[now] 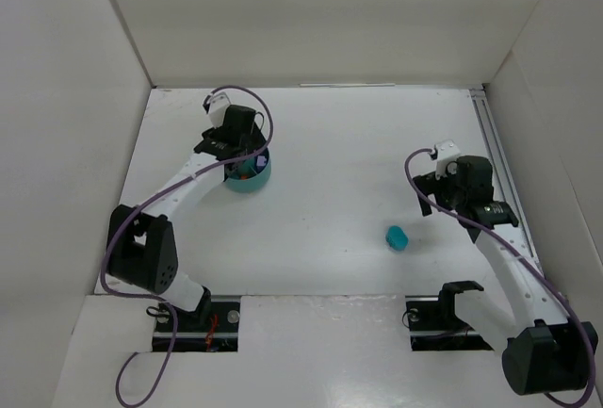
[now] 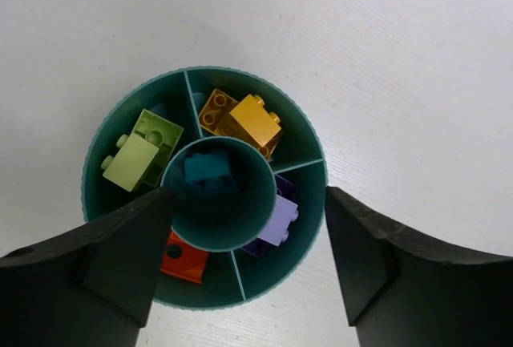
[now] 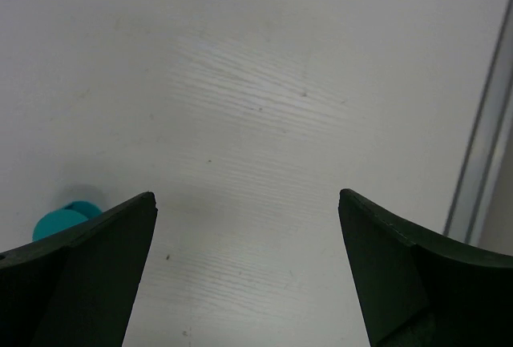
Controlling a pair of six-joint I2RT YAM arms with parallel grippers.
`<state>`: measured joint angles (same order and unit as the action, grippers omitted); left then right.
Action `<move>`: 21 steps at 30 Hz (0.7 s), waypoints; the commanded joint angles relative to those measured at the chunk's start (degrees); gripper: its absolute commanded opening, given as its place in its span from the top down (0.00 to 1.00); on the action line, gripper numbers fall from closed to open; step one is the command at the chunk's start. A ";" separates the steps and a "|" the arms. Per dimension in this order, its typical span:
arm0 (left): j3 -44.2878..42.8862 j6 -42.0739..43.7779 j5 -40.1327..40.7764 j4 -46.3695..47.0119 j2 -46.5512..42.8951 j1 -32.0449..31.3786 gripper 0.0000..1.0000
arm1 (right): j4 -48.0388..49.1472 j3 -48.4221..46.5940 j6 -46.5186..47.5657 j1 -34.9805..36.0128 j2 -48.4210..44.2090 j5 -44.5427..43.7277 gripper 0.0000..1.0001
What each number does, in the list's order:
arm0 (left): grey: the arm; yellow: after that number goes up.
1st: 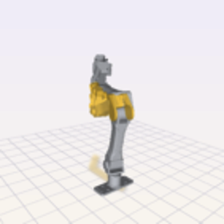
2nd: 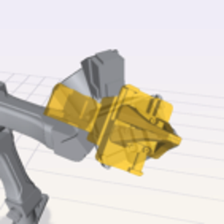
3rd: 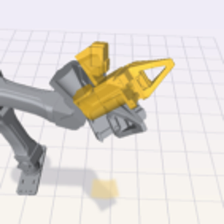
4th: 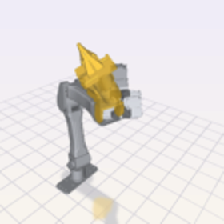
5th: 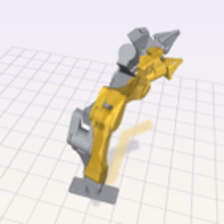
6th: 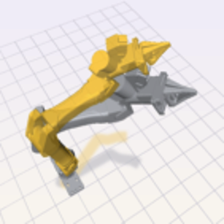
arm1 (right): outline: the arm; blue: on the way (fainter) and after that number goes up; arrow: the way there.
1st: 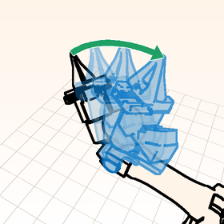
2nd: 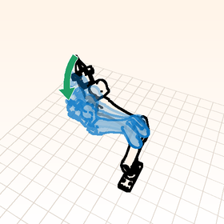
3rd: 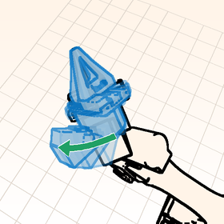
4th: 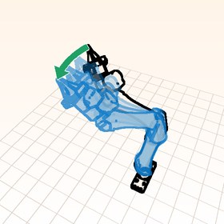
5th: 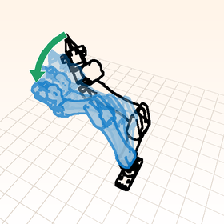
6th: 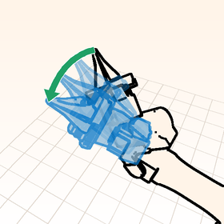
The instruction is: Sort the legos into containers by color
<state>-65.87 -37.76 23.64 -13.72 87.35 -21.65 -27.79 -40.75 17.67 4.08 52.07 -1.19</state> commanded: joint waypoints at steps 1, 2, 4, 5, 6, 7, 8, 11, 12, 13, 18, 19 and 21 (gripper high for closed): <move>0.48 1.46 -1.14 1.58 -6.65 0.29 0.27 | 0.55 2.78 1.84 0.22 -0.57 11.62 0.00; 1.00 2.07 -1.92 1.59 -7.54 0.29 0.23 | -0.24 3.91 1.84 1.88 -0.57 12.26 0.00; 1.79 2.94 -2.63 2.81 -9.30 -0.93 0.14 | -0.86 4.54 -0.52 4.52 0.21 12.79 0.00; 2.66 2.95 -3.15 3.60 -11.22 -1.55 0.09 | -1.64 4.54 -1.40 7.58 0.83 12.79 0.00; 3.19 2.95 -3.16 3.61 -12.19 -2.16 0.05 | -1.65 5.15 -2.89 9.35 1.88 12.79 0.00; 3.90 3.48 -4.99 4.48 -14.03 -2.69 0.02 | -1.65 5.16 -3.69 12.59 2.41 12.18 0.00; 5.38 3.48 -5.96 5.44 -15.01 -2.70 0.00 | -1.13 5.68 -4.39 14.19 2.42 12.18 0.00; 8.37 3.48 -9.82 7.73 -18.00 -2.70 0.00 | -0.60 5.68 -5.10 18.76 3.73 10.34 0.00; 10.65 4.00 -11.14 8.35 -20.09 -2.70 0.00 | -0.60 5.68 -5.10 21.65 3.74 9.37 0.00; 11.63 4.01 -12.03 8.88 -21.07 -2.70 0.00 | -1.38 4.81 -5.89 22.81 5.22 7.97 0.00; 15.85 4.01 -12.31 9.41 -25.38 -3.22 0.00 | -3.50 4.01 -9.06 27.91 11.81 0.41 0.01; 16.55 4.01 -12.30 9.41 -26.17 -3.22 0.00 | -3.50 4.01 -10.10 27.92 12.78 -0.30 0.03; 17.08 3.48 -11.78 8.80 -26.79 -3.22 0.00 | -2.19 4.01 -11.52 28.44 15.77 -0.83 0.04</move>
<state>-49.60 -34.72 12.23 -7.03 63.02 -24.45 -30.26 -35.09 9.56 31.70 65.84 1.61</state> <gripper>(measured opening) 0.997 0.968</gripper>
